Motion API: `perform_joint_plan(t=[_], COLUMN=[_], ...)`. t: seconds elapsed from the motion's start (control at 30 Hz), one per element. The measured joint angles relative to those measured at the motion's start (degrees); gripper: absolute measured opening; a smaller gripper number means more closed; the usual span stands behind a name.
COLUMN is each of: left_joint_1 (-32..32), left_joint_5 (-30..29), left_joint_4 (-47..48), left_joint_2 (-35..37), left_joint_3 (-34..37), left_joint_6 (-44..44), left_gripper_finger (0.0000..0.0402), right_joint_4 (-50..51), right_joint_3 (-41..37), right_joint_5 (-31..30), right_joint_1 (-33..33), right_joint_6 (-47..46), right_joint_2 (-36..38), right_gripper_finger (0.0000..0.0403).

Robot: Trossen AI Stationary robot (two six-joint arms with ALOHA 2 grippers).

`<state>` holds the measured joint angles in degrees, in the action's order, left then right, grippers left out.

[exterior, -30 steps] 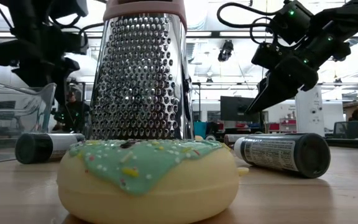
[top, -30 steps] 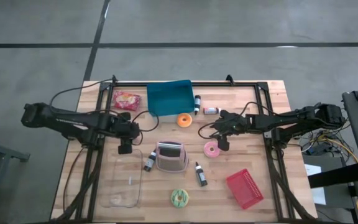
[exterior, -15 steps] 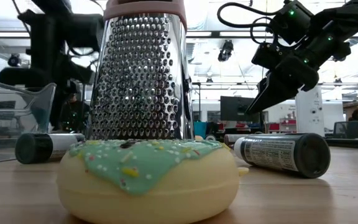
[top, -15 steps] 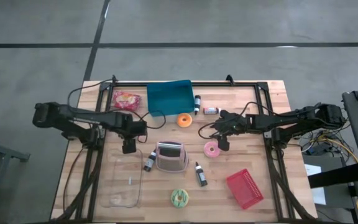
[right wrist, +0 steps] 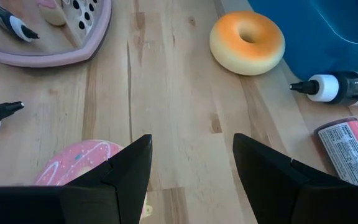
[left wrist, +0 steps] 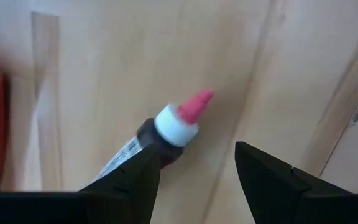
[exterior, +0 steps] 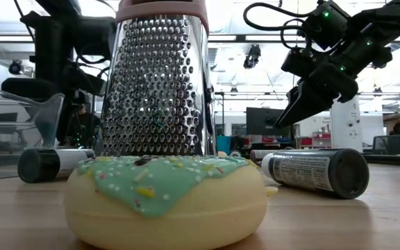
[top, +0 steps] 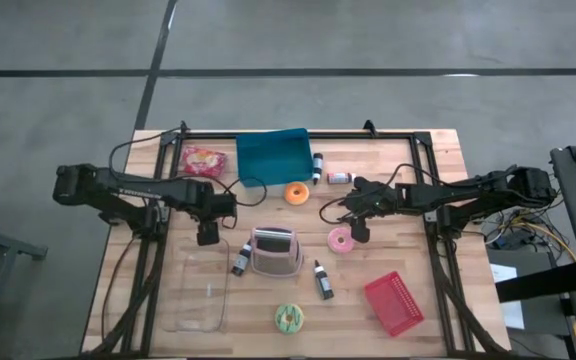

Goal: Pick & Place Food Item
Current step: Put the left pink food coloring bottle into the transparent bin

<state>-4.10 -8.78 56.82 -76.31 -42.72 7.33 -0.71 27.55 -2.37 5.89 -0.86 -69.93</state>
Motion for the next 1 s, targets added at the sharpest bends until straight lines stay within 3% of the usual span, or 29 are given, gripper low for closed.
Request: perform_joint_plan(t=[0.23, 0.33, 0.53, 0.73, 1.0], left_joint_1=[-3.35, -4.88, -5.18, -5.43, -5.98], left_joint_5=[-6.59, -2.02, -1.57, -9.32, -3.27], left_joint_4=[1.68, 4.07, 5.99, 8.99, 6.40], left_joint_2=[-0.14, -0.30, -0.31, -0.24, -0.42], left_joint_3=[-0.55, -0.86, -0.81, -1.86, -0.95], left_joint_6=[3.38, 3.62, 4.68, 5.38, 1.22], left_gripper_finger=[0.0209, 0.0209, 0.0209, 0.0209, 0.0209], right_joint_4=[0.02, 0.02, 0.02, 0.02, 0.00], right_joint_3=[-0.02, -0.02, -0.02, -0.02, -0.02], right_joint_5=[1.33, 1.33, 1.33, 1.35, 2.83], right_joint_1=[-0.02, -0.02, -0.02, -0.02, -0.02], right_joint_6=[0.04, 0.28, 0.46, 0.57, 0.48], right_joint_2=[0.00, 0.00, 0.01, 0.00, 0.02], right_gripper_finger=[0.0219, 0.0219, 0.0219, 0.0219, 0.0219])
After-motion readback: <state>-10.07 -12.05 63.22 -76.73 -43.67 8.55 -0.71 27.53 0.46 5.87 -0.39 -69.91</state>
